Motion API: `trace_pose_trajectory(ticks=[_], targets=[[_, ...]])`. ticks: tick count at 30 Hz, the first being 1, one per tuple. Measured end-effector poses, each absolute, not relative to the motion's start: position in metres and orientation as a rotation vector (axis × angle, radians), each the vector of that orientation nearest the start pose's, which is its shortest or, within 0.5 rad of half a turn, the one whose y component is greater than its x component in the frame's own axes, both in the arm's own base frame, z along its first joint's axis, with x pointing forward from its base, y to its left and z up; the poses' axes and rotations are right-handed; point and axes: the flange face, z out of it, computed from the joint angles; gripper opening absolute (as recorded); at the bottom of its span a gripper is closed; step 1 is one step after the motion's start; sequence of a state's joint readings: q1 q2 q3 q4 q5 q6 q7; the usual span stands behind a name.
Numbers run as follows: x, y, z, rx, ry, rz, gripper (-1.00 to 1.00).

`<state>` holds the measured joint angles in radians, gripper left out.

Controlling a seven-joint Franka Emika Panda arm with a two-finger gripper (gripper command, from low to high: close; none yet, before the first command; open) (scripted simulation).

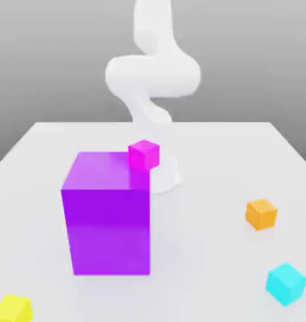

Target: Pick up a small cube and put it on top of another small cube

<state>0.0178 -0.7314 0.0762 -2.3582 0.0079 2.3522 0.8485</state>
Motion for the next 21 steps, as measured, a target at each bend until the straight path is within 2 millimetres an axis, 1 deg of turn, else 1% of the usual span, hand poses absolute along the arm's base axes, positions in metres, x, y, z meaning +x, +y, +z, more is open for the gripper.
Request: trace_pose_trajectory(ticks=[2,4,6,9,11,12,15,17,19,20,21], targets=[[0.391,0.085,0.612,-2.577,0.972,-0.857,0.0],[0.399,0.122,0.563,-2.64,0.944,-0.772,0.0],[0.399,0.155,0.513,-2.699,0.916,-0.686,0.0],[0.386,0.2,0.437,-2.785,0.872,-0.553,0.0],[0.367,0.226,0.387,-2.841,0.84,-0.458,0.0],[0.355,0.237,0.362,-2.869,0.823,-0.409,0.0],[0.309,0.264,0.294,-2.947,0.771,-0.263,0.0],[0.274,0.274,0.256,-2.992,0.735,-0.171,0.0],[0.236,0.28,0.223,-3.034,0.7,-0.08,0.0],[0.218,0.282,0.21,-3.053,0.677,-0.04,0.0],[0.208,0.284,0.203,-3.062,0.658,-0.02,0.0]])
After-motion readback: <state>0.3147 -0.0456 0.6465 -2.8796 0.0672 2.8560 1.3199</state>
